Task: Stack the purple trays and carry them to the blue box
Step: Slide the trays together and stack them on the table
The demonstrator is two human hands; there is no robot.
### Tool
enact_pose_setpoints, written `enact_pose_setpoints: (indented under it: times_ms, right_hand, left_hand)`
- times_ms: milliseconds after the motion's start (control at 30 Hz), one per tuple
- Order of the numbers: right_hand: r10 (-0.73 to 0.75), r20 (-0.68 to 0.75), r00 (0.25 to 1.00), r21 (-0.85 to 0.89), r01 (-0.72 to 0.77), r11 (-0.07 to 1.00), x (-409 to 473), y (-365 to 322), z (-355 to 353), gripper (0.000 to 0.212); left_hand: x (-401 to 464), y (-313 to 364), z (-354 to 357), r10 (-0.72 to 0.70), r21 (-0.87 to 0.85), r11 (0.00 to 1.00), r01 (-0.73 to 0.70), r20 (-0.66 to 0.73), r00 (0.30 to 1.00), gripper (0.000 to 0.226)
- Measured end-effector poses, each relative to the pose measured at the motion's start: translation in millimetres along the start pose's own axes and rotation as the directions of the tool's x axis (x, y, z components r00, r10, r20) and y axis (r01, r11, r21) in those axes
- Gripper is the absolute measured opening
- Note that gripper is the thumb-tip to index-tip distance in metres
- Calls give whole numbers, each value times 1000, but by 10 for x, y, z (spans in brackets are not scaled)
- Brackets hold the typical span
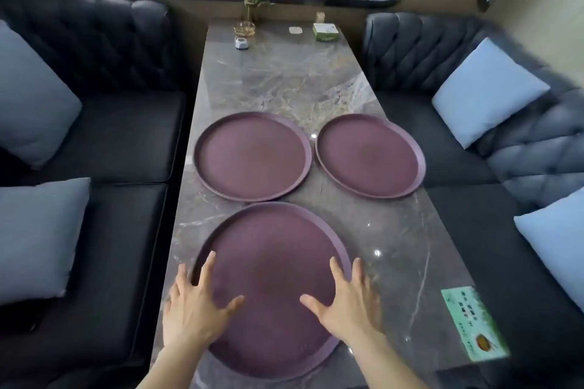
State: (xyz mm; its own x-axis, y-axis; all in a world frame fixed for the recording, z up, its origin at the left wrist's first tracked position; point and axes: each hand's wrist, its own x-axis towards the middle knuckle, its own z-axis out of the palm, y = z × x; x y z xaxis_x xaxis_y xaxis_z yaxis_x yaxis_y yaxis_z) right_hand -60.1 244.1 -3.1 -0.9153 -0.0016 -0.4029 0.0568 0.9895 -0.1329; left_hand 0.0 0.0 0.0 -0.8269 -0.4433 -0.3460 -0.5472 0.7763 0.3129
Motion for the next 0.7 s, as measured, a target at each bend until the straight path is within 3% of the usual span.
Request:
enact_pose_setpoints:
  times_ms: [167,333,500,700]
  right_hand:
    - [69,131,989,122,-85,989,30,1,132,115]
    - [85,109,990,173,-103,980,102,25,149,122]
    - [70,109,992,124,-84,989,101,61,181,129]
    - [62,98,993,63,-68,996,-2,48,101,122]
  left_hand:
    - [23,-100,159,-41,-56,997,44,44,998,115]
    - [83,-111,240,-57,-34,998,59,41,998,125]
    - [112,-143,286,-81,-30,996,83,48,996,134]
    - [33,-150,193,-69,-60,996,70,25,997,133]
